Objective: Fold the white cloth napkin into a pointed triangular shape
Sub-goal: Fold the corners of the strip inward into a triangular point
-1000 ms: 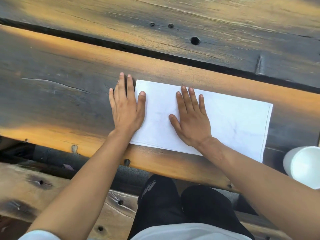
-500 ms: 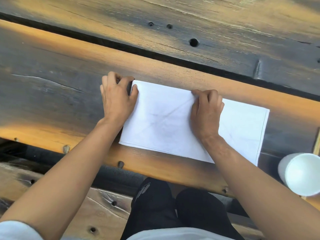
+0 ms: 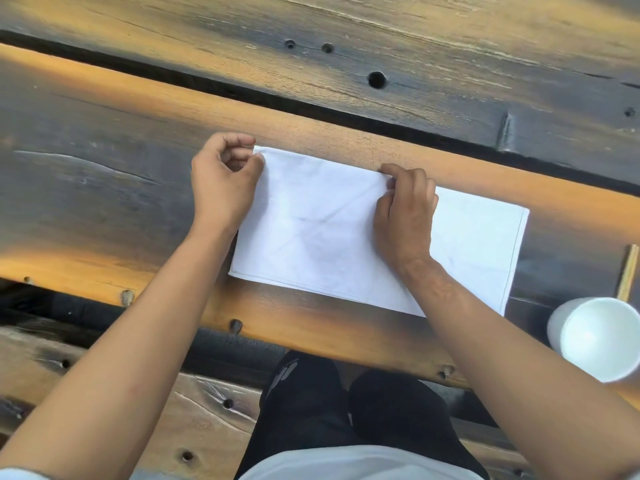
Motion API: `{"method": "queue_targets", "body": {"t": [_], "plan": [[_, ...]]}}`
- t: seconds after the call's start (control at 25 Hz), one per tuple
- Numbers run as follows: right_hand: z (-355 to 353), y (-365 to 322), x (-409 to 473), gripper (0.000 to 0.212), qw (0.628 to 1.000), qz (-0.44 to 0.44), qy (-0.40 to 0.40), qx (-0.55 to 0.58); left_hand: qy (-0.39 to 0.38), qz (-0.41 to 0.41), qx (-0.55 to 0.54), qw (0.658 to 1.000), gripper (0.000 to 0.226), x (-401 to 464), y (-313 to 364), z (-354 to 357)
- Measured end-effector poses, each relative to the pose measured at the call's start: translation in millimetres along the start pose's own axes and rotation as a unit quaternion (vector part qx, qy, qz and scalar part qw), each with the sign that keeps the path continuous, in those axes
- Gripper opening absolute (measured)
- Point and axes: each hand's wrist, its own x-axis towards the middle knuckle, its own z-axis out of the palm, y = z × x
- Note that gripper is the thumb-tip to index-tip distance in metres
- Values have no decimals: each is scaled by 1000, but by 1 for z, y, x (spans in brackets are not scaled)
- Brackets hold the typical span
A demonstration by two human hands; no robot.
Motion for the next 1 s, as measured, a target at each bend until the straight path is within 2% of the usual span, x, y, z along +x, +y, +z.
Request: {"method": "queue_targets", "body": {"t": [0.08,0.2,0.44,0.52,0.72,1.0], "plan": [[-7,1,-1,44,999,-33,11,22,-5,1,-31,1000,24,-3,8,-4],[-12,9,-10,36,997,-79,7,23,-37,24,-14,999,24,-27,19,-12],[-10,20,-21,41,998,-38,-36,31,-60,62,7,996,21,-99,7,-6],[-16,19,-20,38,998,-21,-44,47,-75,104,23,991,19,-117,-2,2],[-27,21,-13,35,994,11,-60,90,-114,245,109,957,15,-152,-30,23],[-26,24,-6,31,987,31,-76,136,-149,324,236,904,14,-156,-62,33]]}}
